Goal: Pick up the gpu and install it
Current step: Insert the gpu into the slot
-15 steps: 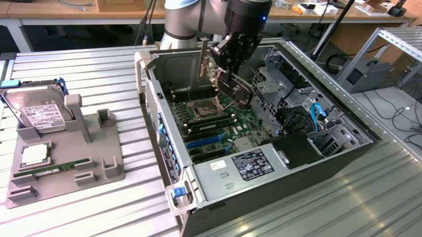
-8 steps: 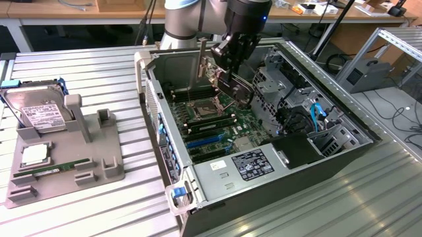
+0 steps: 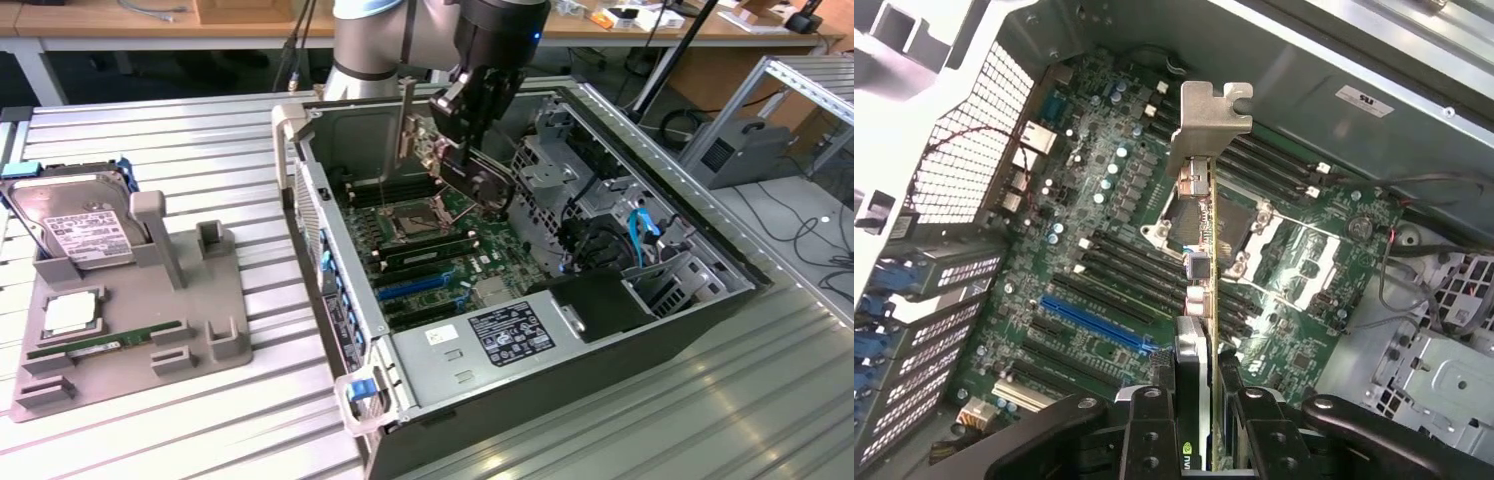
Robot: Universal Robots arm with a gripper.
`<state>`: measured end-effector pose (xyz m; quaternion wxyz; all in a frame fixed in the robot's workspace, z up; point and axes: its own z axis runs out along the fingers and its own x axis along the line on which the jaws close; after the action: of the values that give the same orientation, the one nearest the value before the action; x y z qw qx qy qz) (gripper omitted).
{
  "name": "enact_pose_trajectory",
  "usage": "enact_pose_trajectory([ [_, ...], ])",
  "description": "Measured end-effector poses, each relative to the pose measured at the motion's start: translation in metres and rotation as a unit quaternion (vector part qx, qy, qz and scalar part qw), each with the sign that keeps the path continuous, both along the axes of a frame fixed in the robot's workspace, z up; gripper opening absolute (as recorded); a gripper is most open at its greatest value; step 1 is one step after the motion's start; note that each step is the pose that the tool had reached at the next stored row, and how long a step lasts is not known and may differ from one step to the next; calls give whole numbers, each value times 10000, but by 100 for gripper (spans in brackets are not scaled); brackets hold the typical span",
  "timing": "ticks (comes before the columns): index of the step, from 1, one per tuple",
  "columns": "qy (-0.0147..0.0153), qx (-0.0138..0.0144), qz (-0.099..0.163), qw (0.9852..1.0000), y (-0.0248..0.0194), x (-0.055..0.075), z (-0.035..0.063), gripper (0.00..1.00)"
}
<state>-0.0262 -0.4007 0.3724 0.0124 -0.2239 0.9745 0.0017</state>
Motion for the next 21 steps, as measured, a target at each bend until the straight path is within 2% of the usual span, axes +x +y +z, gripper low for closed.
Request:
enact_pose_trajectory([
  [10,0,0,318,9995,0,0,-1,27],
  [21,0,0,775,9970,0,0,-2,27],
])
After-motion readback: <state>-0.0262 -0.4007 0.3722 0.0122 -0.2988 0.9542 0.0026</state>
